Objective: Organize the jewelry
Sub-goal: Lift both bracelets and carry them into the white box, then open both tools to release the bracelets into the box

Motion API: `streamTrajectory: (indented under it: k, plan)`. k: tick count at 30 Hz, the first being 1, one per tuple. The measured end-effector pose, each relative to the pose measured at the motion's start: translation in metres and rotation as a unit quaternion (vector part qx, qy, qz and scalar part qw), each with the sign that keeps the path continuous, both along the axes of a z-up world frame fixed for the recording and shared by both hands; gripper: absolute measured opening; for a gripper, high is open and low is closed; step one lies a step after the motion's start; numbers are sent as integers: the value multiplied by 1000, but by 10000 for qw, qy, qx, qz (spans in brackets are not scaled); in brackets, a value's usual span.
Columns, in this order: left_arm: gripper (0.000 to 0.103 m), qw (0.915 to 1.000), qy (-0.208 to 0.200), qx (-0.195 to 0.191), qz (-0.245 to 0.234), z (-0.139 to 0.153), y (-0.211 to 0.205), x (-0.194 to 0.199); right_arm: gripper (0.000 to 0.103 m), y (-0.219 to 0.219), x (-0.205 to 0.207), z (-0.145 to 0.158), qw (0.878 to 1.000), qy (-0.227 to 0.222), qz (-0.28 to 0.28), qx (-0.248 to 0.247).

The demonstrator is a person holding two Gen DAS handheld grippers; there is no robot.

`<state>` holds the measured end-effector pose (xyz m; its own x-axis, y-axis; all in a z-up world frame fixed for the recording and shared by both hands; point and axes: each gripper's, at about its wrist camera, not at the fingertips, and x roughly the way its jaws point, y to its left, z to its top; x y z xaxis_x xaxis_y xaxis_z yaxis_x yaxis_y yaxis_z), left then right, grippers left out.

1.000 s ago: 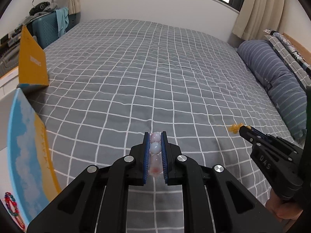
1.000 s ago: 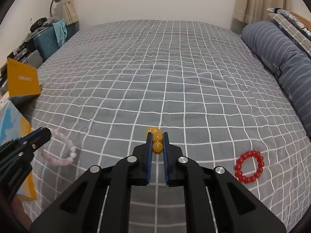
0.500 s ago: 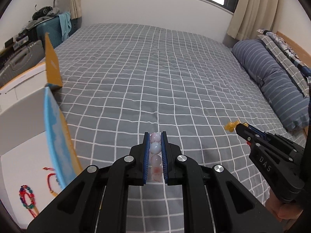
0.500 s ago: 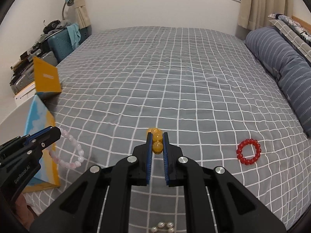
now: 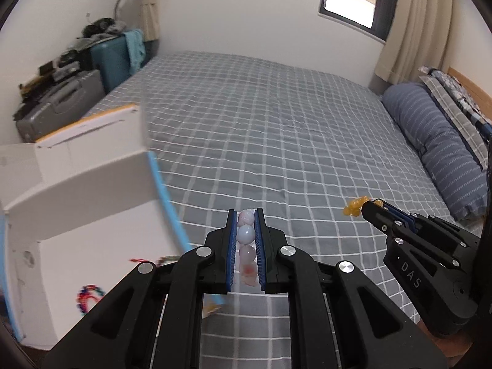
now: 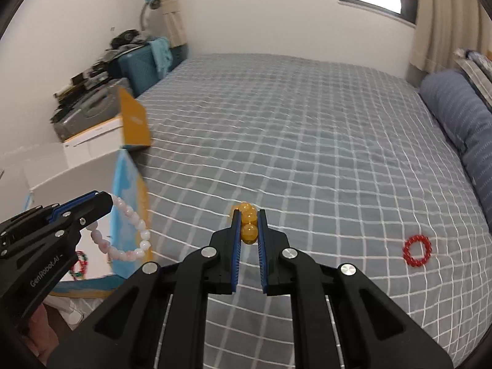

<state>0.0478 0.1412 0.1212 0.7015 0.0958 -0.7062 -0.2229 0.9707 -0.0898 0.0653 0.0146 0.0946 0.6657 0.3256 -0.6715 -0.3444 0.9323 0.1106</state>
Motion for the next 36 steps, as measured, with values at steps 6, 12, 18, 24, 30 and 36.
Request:
streamTrajectory:
  k: [6, 12, 18, 24, 30, 36]
  plan:
    - [11, 9992, -123, 59, 389, 17, 36, -29, 9, 53, -16, 19, 9984, -132, 554, 71]
    - [11, 9957, -118, 123, 913, 19, 80, -59, 9, 119, -31, 18, 9929, -113, 1185, 51]
    - [11, 9882, 69, 238, 1513, 5, 130, -89, 9, 182, -50, 10, 9847, -103, 1737, -56]
    - [11, 9794, 350, 128, 1982, -25, 173, -110, 9, 232, -54, -17, 9778, 59, 2062, -378]
    - [11, 9747, 606, 14, 2153, -51, 195, -112, 9, 257, -46, -47, 9741, 386, 2129, -651]
    - [11, 9720, 836, -98, 2195, -73, 199, -110, 9, 266, -39, -68, 9687, 659, 2214, -910]
